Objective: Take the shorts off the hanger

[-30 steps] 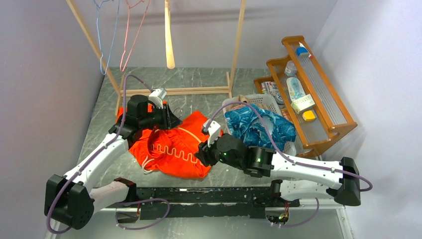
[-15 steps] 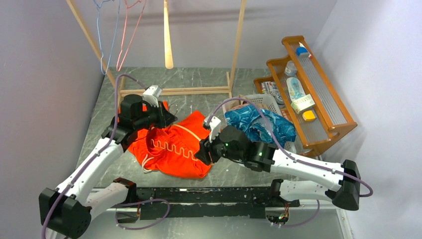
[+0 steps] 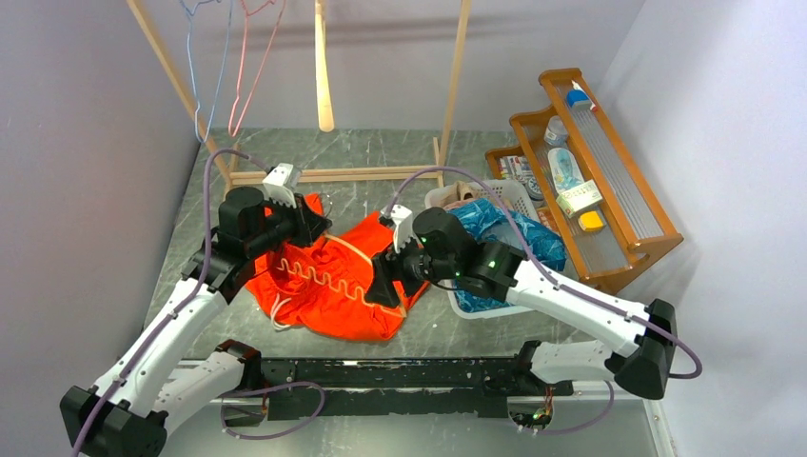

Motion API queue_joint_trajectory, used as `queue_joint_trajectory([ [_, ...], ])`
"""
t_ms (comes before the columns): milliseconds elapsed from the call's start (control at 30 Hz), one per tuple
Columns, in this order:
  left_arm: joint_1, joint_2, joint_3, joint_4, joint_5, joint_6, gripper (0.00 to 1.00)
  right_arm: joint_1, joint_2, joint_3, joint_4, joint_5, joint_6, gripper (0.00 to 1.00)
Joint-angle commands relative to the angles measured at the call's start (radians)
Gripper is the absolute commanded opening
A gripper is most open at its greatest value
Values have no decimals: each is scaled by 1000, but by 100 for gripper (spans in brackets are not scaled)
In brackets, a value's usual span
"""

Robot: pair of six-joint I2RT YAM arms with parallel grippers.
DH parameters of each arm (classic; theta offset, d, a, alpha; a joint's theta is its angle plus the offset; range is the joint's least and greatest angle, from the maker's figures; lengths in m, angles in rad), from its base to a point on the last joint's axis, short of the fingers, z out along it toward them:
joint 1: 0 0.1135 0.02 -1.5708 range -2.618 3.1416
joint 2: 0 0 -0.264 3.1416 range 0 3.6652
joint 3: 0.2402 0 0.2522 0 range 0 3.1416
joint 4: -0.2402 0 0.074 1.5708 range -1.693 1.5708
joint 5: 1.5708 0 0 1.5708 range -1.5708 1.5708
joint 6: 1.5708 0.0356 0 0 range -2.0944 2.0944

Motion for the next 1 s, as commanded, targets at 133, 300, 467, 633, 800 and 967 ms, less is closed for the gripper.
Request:
queue_joint_trajectory([
  [133, -66, -39, -10, 49, -212, 48, 7, -3, 81, 43, -83, -142, 69, 46],
  [300, -87, -83, -48, 112, -246, 61, 7, -4, 89, 44, -119, -39, 53, 19],
  [467, -89, -91, -33, 91, -210, 69, 9, -3, 43, 34, -81, -32, 35, 0],
  [633, -88, -104, -20, 45, -173, 25, 39, -10, -41, 16, -83, 47, 34, 0],
  [800, -89, -162, -41, 10, -189, 7, 65, -58, -135, -18, -100, 72, 45, 0],
  [967, -89, -211, -44, -22, -204, 10, 73, -86, -169, -67, -98, 98, 75, 0],
])
